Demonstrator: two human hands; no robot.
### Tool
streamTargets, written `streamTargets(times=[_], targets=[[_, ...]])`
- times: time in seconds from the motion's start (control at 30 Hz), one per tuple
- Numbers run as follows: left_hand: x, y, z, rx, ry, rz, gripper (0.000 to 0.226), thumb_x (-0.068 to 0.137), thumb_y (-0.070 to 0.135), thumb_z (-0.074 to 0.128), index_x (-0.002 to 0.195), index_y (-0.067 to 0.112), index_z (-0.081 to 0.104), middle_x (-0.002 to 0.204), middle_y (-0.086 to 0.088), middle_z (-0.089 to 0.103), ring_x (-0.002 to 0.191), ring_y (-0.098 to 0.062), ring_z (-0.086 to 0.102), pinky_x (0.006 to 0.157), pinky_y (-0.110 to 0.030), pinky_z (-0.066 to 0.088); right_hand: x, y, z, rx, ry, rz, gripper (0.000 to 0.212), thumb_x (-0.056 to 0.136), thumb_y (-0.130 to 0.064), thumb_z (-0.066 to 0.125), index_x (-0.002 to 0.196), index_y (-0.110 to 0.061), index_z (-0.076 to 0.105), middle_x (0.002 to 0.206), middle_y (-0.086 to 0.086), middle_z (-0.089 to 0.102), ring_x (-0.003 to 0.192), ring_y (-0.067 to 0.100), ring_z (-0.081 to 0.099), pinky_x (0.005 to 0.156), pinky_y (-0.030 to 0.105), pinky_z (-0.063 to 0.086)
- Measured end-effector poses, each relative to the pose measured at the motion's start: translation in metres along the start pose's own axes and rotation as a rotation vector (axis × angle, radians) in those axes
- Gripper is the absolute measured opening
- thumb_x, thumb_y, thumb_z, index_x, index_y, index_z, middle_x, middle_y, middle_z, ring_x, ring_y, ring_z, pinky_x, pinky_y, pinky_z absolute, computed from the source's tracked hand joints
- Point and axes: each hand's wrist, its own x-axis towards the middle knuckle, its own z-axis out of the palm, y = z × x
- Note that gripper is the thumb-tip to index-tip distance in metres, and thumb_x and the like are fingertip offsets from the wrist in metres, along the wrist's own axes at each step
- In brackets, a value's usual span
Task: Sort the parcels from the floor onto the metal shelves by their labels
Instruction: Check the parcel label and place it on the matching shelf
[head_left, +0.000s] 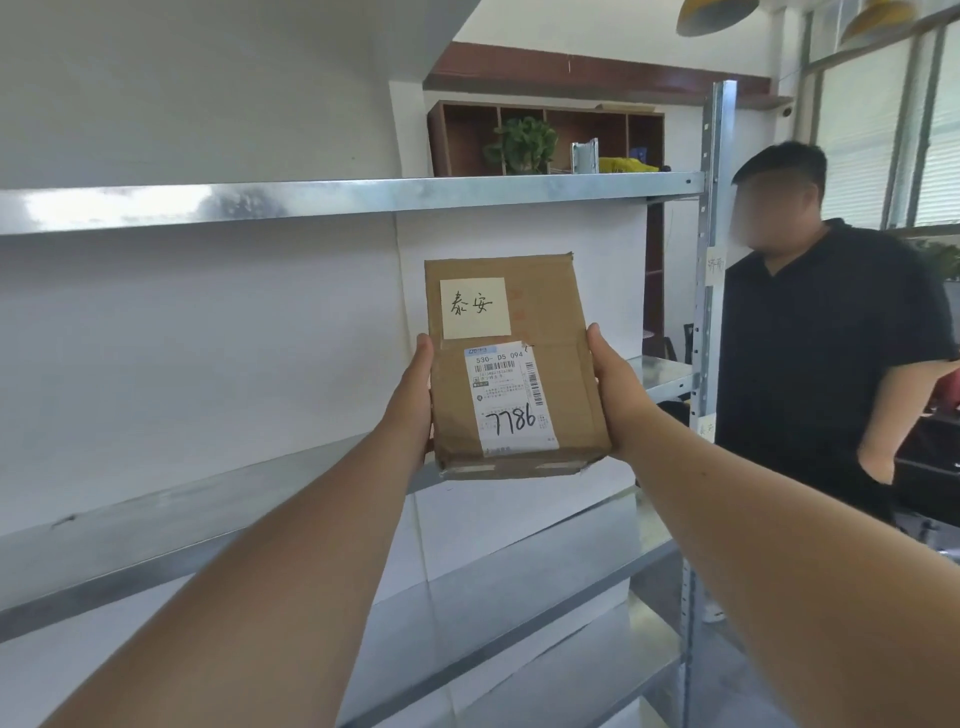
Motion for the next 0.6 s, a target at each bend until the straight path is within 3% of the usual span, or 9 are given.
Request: streamTargets(times=[0.17,0.3,0.43,0.53,0.6], targets=[[0.004,-0.011,0.045,-0.057,0.040,-0.093,0.075,0.094,0.088,0.031,0.125,0.038,0.077,0.122,-0.005,0.082,0.111,-0.034,0.079,0.104,-0.052,0.059,0.018,-0.021,-0.044,-0.121,-0.065,0.046,0.075,0.091,-0.088,0.048,0.143,-0.038,0.067,0.141,0.008,0.074,0.126,0.040,0.072,0.113,0.061,0.055],[0.007,-0.017,0.087,-0.063,0.118,-0.140,0.083,0.088,0.093,0.032,0.127,0.036,0.078,0.124,-0.006,0.082,0.119,-0.038,0.075,0.115,-0.058,0.050,0.036,-0.037,-0.082,-0.140,-0.107,0.074,0.072,0.091,-0.088,0.048,0.138,-0.038,0.069,0.137,0.008,0.076,0.123,0.039,0.074,0.112,0.060,0.056],[0.009,-0.026,0.124,-0.032,0.192,-0.120,0.080,0.091,0.091,0.027,0.126,0.039,0.077,0.120,-0.002,0.083,0.112,-0.032,0.078,0.106,-0.052,0.057,0.050,-0.048,-0.113,-0.104,-0.133,0.104,0.066,0.091,-0.085,0.055,0.127,-0.035,0.076,0.128,0.009,0.081,0.114,0.037,0.080,0.102,0.056,0.063],[0.013,-0.031,0.141,-0.023,0.228,-0.100,0.077,0.095,0.088,0.026,0.126,0.039,0.076,0.117,0.001,0.084,0.100,-0.024,0.082,0.085,-0.040,0.060,0.062,-0.047,-0.128,-0.058,-0.150,0.144,0.064,0.089,-0.084,0.059,0.121,-0.033,0.080,0.121,0.007,0.084,0.103,0.035,0.083,0.078,0.048,0.070],[0.016,-0.035,0.149,-0.027,0.243,-0.091,0.075,0.096,0.086,0.027,0.127,0.039,0.076,0.116,0.001,0.084,0.096,-0.022,0.083,0.079,-0.038,0.060,0.070,-0.045,-0.135,-0.045,-0.154,0.166,0.064,0.088,-0.083,0.061,0.121,-0.032,0.081,0.120,0.008,0.084,0.104,0.035,0.083,0.081,0.048,0.070]])
